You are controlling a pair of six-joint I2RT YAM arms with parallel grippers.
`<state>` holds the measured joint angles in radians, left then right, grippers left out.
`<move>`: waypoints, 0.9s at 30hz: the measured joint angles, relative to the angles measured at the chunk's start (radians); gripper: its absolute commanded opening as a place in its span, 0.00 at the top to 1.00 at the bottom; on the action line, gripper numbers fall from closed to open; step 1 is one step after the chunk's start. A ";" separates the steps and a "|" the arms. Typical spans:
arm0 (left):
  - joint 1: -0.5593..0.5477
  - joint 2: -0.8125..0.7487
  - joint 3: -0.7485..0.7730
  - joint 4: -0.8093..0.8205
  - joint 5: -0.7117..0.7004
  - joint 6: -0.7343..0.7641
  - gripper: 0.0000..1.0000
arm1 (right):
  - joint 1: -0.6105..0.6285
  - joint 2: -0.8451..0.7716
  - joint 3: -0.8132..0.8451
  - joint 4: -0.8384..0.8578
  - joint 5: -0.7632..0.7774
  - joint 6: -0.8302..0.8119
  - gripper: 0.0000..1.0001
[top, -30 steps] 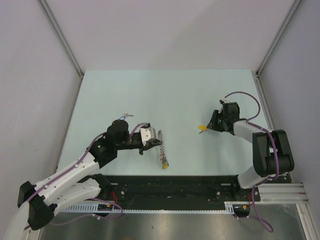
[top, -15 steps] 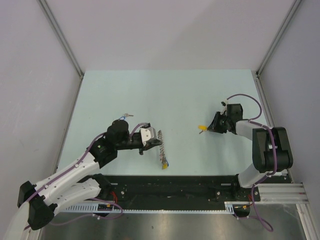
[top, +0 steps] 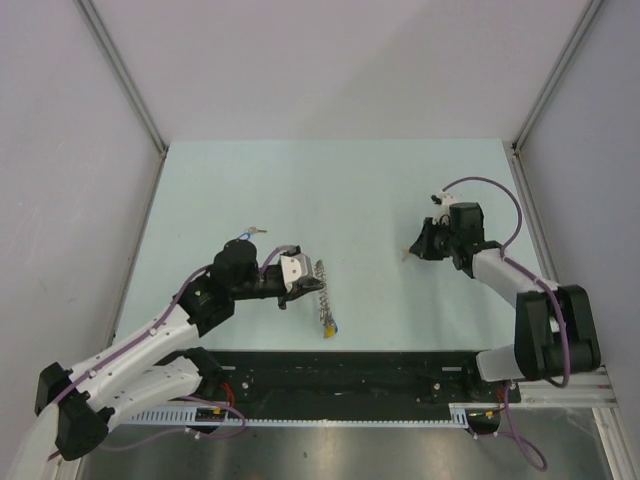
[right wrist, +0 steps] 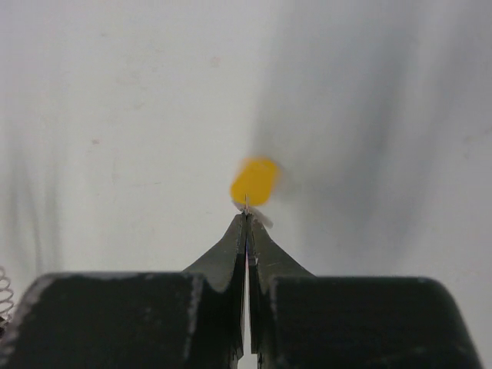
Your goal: Put the keys on the keyring
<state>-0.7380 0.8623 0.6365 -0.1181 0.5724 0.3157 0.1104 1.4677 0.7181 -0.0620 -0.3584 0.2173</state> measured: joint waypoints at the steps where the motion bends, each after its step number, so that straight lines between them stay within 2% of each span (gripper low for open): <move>1: 0.000 -0.001 0.000 0.000 -0.003 0.000 1.00 | 0.026 -0.047 -0.003 -0.003 0.008 -0.021 1.00; 6: 0.000 -0.019 0.000 0.000 -0.022 0.000 0.99 | 0.173 -0.310 -0.013 0.014 0.026 -0.143 1.00; 12: 0.000 -0.056 0.000 0.002 -0.037 -0.002 1.00 | 0.325 -0.617 -0.106 0.080 0.018 -0.284 1.00; 19: 0.001 -0.081 0.003 0.004 -0.028 -0.015 1.00 | 0.464 -0.756 -0.116 0.109 -0.057 -0.350 1.00; 27: 0.008 -0.088 0.011 0.033 0.042 -0.028 1.00 | 0.484 -0.786 -0.116 0.161 -0.223 -0.335 1.00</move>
<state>-0.7303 0.7742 0.6479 -0.0849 0.6140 0.2878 0.5949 0.6819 0.6022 0.0994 -0.5812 -0.1173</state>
